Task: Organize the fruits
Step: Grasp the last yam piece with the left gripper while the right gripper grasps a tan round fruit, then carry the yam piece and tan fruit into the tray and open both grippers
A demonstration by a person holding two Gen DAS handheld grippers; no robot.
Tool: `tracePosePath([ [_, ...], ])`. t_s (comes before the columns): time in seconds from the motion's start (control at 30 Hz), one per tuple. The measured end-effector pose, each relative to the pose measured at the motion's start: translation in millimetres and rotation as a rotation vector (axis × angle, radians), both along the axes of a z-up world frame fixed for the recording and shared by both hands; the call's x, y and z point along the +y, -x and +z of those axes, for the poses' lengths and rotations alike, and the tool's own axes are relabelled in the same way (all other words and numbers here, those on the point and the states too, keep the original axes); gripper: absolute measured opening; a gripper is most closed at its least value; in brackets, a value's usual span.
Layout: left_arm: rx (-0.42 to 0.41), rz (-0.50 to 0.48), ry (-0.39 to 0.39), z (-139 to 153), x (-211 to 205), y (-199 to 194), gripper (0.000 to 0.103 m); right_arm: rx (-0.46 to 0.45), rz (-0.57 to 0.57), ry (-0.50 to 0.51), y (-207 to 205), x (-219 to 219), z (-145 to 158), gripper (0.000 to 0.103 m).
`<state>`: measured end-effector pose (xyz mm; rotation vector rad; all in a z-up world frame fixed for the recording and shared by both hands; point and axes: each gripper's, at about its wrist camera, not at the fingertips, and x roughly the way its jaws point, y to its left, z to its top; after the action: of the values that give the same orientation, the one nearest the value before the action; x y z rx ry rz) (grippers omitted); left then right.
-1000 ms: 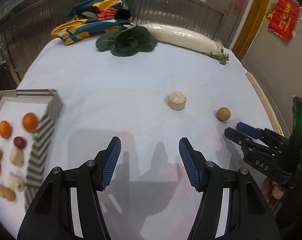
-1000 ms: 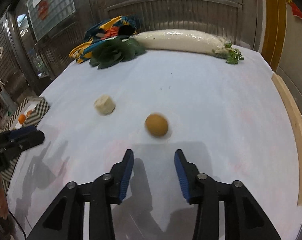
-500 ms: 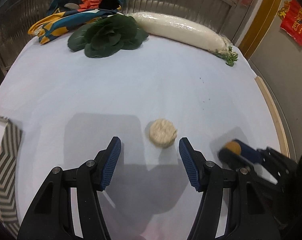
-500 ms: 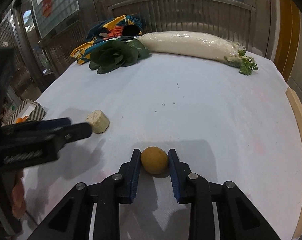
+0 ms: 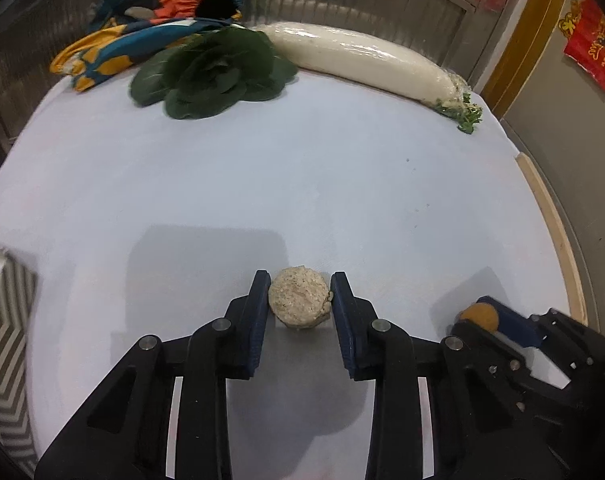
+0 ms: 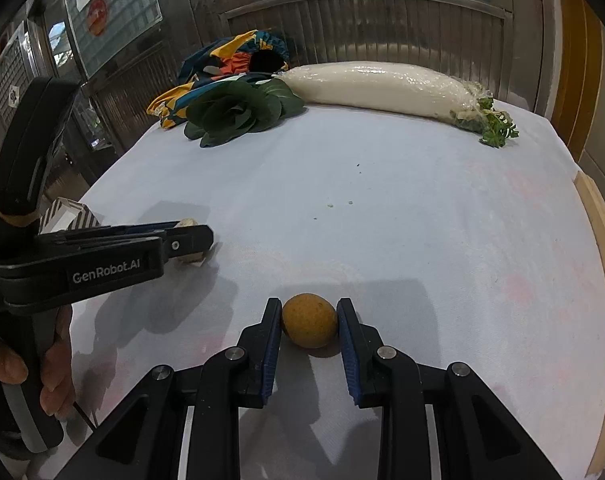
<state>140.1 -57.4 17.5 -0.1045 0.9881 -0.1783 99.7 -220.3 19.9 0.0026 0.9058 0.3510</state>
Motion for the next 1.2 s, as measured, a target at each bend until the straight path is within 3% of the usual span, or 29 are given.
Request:
tracePosePath([
  [0.23,-0.018,0.024,0.002,8,23,44,0.03,-0.029,0.046,0.026,25,29,11,0.027],
  [0.5,-0.074,0.036,-0.049,18,41,90,0.03,-0.054,0.07,0.017,59,62,13,0.027],
  [0.87,-0.148,0.071,-0.087,35,72,130,0.03,-0.08,0.068,-0.004,88,85,21,0.027],
  [1.2,-0.181,0.146,-0.104,50,125,155,0.03,-0.108,0.188,-0.021,100,145,38,0.027],
])
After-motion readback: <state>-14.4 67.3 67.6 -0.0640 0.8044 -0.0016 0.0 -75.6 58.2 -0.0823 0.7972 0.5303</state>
